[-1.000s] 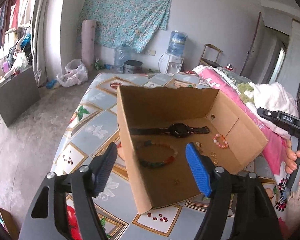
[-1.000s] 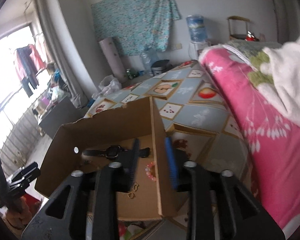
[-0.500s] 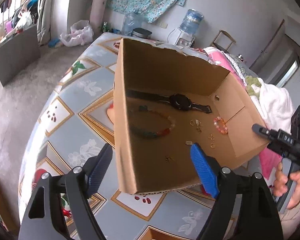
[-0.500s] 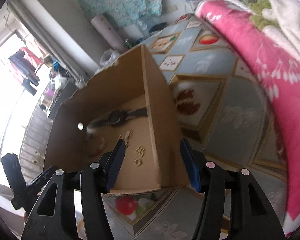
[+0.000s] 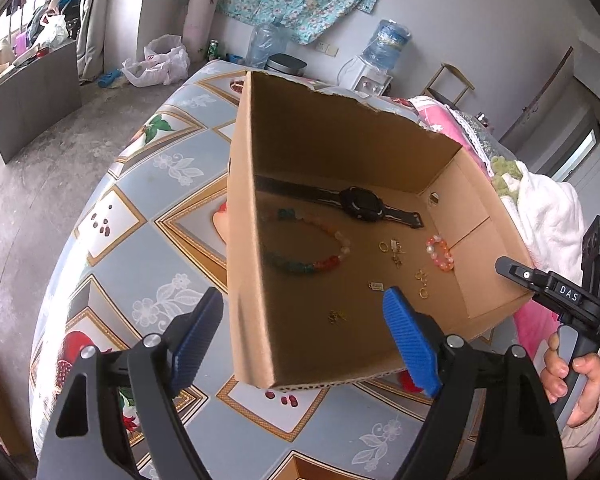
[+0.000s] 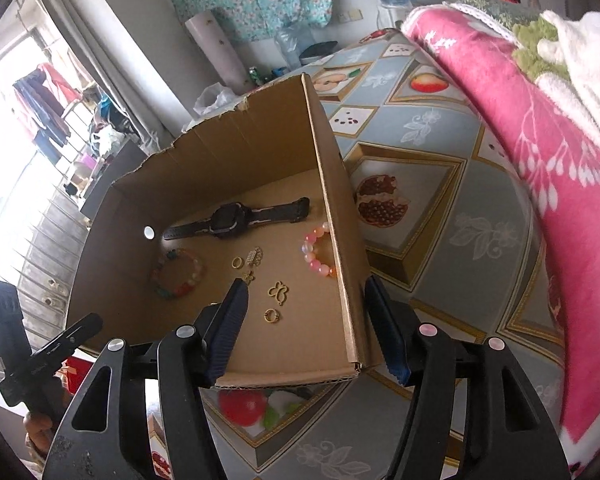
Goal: Organize jewelry
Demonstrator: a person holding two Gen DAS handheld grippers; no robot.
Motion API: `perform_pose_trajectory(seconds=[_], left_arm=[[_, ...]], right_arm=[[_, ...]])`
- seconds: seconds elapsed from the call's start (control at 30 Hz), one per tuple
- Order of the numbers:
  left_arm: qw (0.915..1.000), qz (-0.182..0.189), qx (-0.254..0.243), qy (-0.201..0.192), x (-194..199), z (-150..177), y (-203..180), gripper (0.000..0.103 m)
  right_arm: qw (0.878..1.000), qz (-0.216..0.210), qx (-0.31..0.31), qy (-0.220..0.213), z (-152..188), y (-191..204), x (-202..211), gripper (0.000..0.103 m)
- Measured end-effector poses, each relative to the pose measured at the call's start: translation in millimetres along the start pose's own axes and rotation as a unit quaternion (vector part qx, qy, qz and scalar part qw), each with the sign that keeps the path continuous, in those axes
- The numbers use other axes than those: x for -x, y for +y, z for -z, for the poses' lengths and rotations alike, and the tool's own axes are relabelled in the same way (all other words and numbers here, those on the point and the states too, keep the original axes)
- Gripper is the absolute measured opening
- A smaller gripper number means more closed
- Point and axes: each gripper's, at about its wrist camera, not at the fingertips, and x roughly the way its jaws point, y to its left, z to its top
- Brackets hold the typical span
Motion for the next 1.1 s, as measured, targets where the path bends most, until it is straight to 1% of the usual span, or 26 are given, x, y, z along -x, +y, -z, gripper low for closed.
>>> perform_pose_trajectory(seconds=[0.17, 0.43, 0.7, 1.1], left_arm=[[1.0, 0.001, 0.0, 0.0, 0, 0, 0, 0.08], [0.9999, 0.015, -0.006, 0.003, -3, 0, -5, 0.08], [0.9998, 0.015, -0.007, 0.006, -4, -1, -4, 0.08], [0.9999, -0.003, -0.009, 0.007, 4, 6, 0, 0.081]], right_arm=[[1.0, 0.011, 0.008, 0.0, 0, 4, -2, 0.059], [0.999, 0.037, 0.031, 0.001, 1, 10, -3, 0.059], [0.999, 0.035, 0.033, 0.007, 6, 12, -1, 0.059], [0.999, 0.033, 0.032, 0.015, 17, 16, 4, 0.059]])
